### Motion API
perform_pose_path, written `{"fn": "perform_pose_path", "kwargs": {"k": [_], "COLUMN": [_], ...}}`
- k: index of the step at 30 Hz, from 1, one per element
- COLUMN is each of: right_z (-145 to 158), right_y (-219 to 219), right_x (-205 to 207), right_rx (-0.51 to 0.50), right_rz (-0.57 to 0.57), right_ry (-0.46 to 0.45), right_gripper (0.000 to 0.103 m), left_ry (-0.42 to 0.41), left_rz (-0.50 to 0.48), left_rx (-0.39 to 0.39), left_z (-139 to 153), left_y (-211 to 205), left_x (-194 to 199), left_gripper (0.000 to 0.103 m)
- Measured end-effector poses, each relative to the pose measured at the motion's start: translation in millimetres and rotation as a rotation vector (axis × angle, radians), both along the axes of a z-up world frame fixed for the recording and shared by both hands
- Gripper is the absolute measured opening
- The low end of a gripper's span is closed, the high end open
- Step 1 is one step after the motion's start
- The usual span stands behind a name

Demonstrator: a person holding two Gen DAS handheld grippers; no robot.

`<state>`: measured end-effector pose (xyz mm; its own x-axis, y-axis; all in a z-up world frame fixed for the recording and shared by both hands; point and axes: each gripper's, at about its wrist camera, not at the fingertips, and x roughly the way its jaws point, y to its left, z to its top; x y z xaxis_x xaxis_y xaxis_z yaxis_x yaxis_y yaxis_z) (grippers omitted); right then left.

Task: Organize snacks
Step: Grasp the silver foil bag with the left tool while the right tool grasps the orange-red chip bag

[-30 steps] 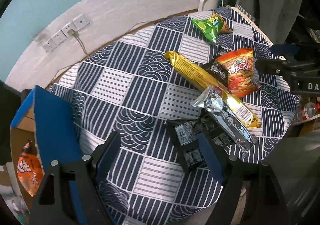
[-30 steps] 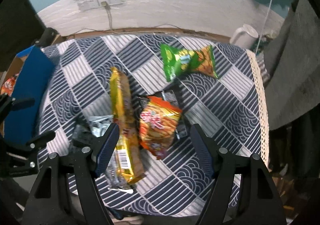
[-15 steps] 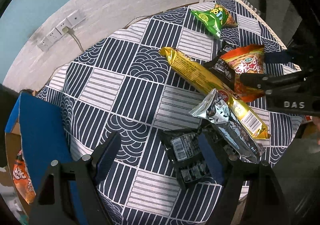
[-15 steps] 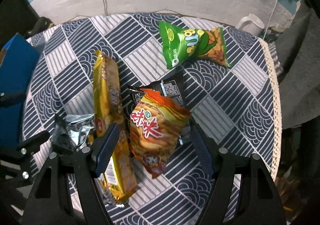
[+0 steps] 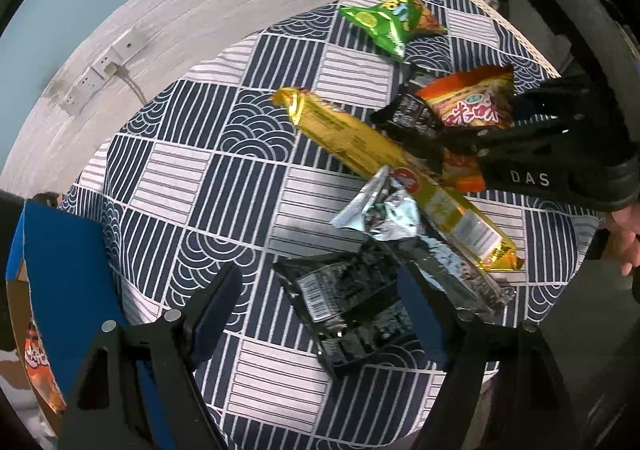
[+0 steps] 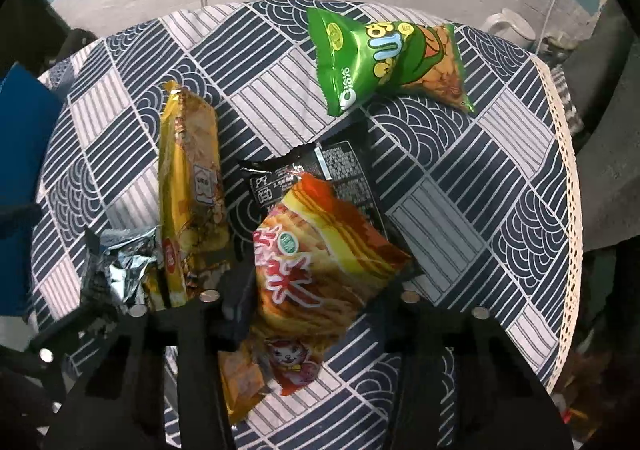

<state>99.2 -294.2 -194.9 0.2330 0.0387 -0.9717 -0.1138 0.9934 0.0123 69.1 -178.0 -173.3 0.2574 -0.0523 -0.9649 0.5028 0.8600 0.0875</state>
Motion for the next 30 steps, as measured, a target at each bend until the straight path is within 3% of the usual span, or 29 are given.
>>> {"fn": "perform_pose_path", "kwargs": {"k": [7,14,30], "right_z": [22.9,28.0,34.8], "right_y": [-9.1,-23.4,-36.2], "right_x": [-20.6,-32.4,-37.4], "right_rx": [-0.02,0.01,0.034], "right_rz": [0.009,-0.014,-0.032], "right_ry": [-0.059,-0.061,-0.073], "right_gripper": [0.042,0.042,0.042], "left_ry": [0.074,0.168,0.158], "left_rz": [0.029,0.161,0.275], "left_rx": [-0.063,-0.139,-0.162], "left_z": [-2.5,-13.7,-33.8], "left_y": [-10.2,-13.0,-22.2], "left_x": [-3.7,0.9,19.3], "left_gripper": [0.081,0.081,0.077]}}
